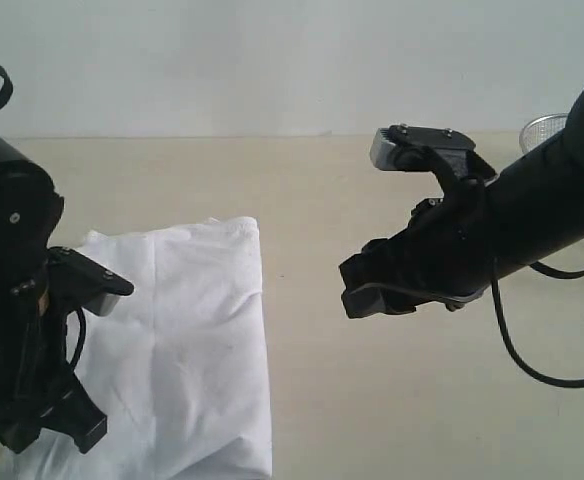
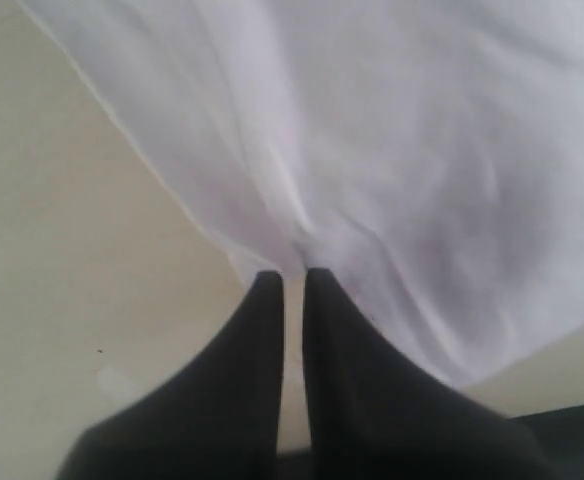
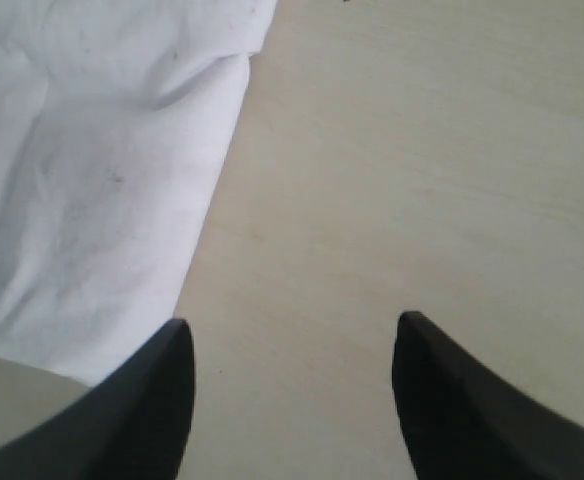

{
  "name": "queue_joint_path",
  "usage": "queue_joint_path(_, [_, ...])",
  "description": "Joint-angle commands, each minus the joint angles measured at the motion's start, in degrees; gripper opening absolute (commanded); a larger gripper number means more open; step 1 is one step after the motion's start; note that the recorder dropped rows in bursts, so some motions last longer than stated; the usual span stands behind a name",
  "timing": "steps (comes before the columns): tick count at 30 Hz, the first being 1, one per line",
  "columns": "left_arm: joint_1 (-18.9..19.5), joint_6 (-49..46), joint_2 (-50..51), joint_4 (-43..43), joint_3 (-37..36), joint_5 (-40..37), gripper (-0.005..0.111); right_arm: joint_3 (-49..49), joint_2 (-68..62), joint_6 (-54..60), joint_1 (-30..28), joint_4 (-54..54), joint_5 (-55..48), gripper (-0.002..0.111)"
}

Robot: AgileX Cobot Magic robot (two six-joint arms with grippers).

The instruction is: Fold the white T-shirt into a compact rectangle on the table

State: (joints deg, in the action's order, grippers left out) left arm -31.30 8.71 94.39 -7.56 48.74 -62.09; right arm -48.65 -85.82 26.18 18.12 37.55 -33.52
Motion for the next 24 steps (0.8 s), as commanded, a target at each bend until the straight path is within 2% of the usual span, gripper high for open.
queue_joint_path(1, [0.33, 1.72, -0.6, -2.18, -0.86, 0.78, 0.005, 0.14, 0.65, -0.05, -0.42, -0.41, -0.35, 0.052])
queue_joint_path(5, [0.33, 3.79, -2.67, -1.43, -0.34, 2.41, 0.005, 0.14, 0.65, -0.06, -0.42, -0.52, -0.35, 0.052])
queue_joint_path(9, [0.33, -3.56, -6.16, 10.56, 0.97, 5.21, 0.005, 0.14, 0.65, -0.06, -0.42, -0.51, 0.09, 0.052])
queue_joint_path(11, [0.33, -5.72, -7.65, 13.89, 1.52, 5.86, 0.005, 0.14, 0.65, -0.06, -0.42, -0.51, 0.09, 0.052])
queue_joint_path(19, [0.05, -6.54, -8.52, 15.68, 1.63, 7.86, 0.005, 0.14, 0.65, -0.06, -0.42, -0.51, 0.46, 0.052])
queue_joint_path(24, [-0.9, -6.77, -5.61, 16.8, 1.63, 8.39, 0.005, 0.14, 0.65, -0.06, -0.42, -0.51, 0.57, 0.052])
